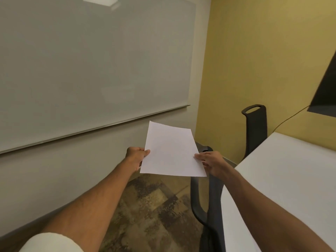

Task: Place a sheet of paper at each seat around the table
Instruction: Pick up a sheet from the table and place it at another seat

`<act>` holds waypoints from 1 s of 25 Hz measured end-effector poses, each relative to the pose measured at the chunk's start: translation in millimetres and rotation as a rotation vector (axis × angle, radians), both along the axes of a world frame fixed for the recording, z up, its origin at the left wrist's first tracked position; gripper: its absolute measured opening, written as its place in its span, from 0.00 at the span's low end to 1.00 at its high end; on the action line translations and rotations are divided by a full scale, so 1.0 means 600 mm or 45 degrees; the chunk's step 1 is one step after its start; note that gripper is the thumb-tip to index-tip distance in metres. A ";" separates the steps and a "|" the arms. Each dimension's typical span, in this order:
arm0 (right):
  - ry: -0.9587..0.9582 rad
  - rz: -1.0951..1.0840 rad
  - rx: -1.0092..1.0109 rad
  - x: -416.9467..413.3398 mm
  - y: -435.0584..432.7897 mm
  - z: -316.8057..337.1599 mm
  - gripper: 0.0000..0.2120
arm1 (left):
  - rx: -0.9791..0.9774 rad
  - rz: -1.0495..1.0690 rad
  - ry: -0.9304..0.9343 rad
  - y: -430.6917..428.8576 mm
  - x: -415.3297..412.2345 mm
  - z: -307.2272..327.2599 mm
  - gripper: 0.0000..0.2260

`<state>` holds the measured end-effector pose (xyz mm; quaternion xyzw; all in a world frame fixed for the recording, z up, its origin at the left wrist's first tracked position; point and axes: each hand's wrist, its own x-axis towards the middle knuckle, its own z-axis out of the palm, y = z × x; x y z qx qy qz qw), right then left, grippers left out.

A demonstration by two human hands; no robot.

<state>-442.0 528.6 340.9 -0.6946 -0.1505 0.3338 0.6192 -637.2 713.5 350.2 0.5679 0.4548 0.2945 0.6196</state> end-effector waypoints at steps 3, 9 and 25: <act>0.009 0.044 -0.010 0.028 0.074 -0.015 0.12 | -0.021 -0.004 0.013 0.074 0.029 -0.026 0.03; -0.008 0.005 0.012 0.175 0.226 -0.025 0.05 | -0.035 -0.083 0.038 0.236 0.185 -0.028 0.04; 0.039 -0.451 -0.042 0.561 0.451 -0.039 0.07 | -0.005 -0.499 0.079 0.545 0.697 -0.050 0.03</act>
